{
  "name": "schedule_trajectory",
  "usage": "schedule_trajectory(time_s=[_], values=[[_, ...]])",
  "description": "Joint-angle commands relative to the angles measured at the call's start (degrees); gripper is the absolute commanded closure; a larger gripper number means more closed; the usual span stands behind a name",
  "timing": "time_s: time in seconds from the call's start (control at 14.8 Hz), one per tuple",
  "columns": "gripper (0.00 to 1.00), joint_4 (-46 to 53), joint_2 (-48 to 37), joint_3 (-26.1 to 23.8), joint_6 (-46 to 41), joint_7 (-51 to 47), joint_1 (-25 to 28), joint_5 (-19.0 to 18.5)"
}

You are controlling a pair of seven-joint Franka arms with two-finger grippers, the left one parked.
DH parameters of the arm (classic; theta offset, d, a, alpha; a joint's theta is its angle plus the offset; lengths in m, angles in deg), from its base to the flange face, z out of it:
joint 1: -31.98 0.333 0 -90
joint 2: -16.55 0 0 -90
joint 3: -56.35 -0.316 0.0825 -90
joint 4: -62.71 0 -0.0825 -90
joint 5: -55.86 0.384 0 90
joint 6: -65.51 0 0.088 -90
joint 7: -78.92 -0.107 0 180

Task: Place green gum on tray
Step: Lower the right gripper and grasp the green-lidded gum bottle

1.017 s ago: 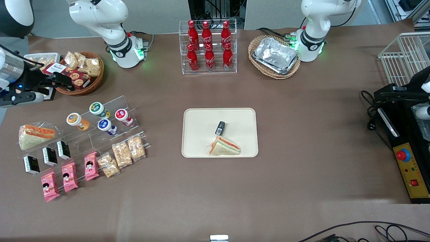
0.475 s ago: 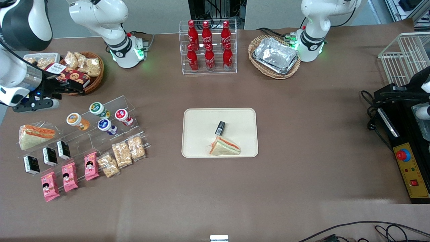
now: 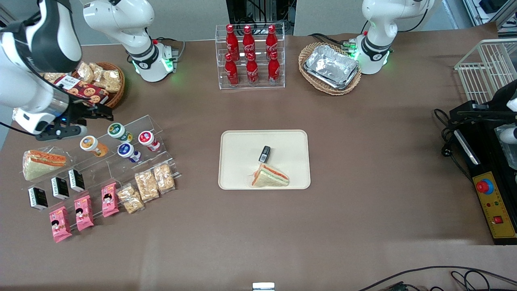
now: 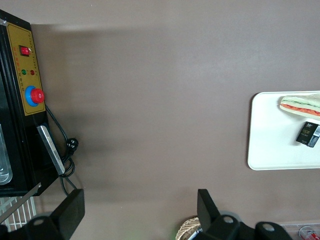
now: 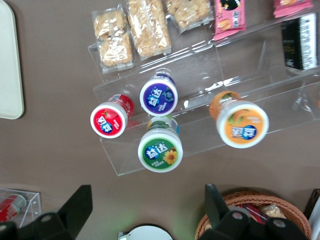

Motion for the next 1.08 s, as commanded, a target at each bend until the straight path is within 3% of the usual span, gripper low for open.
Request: schedule_trajectory(time_s=[0.0, 0.41, 1.02], values=[[0.00, -4.5, -1.4, 0.2, 3.3, 0.1, 0.9, 0.7], [0.00, -12.2, -1.8, 0.3, 12.0, 0.8, 0.9, 0.5], [0.01, -14.5, -0.3, 0.4, 17.2, 1.0, 0.8, 0.1]])
